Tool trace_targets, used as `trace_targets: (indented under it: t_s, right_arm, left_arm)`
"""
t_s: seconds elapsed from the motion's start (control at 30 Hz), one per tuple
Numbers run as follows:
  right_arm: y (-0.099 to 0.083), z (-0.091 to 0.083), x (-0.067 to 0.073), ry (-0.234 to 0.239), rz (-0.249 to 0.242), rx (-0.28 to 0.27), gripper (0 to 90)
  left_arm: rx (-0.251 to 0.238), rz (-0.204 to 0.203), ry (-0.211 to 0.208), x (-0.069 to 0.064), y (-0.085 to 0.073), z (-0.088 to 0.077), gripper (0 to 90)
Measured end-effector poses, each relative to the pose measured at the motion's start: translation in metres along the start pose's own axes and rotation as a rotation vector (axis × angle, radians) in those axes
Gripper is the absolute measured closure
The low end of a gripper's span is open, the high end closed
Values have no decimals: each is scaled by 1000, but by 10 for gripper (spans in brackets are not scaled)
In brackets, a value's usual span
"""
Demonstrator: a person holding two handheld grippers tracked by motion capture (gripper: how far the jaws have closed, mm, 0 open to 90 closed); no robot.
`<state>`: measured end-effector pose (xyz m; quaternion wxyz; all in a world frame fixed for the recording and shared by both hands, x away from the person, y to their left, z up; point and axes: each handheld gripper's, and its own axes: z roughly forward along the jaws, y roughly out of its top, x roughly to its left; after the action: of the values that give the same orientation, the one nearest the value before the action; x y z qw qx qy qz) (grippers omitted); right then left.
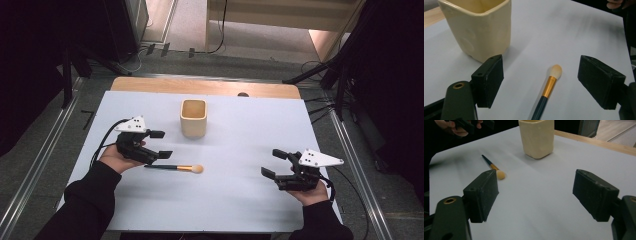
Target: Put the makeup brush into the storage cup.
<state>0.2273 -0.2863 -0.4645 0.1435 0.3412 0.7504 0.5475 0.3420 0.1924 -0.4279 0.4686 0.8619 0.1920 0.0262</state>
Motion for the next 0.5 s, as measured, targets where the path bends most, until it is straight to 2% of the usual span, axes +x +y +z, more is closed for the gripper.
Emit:
trace_targets:
  t_s: [0.07,0.23,0.33,0.5]
  right_arm:
    - [0,0,0,-1,-2,0,212]
    - [0,0,0,-2,-3,2,212]
    - [0,0,0,0,-1,9,212]
    - [0,1,1,3,-2,8,212]
  left_arm:
    - [30,19,-9,-1,3,5,214]
    - [66,27,-13,-1,4,11,215]
    - [110,55,-17,-3,5,18,215]
    - [151,79,-25,-4,8,25,215]
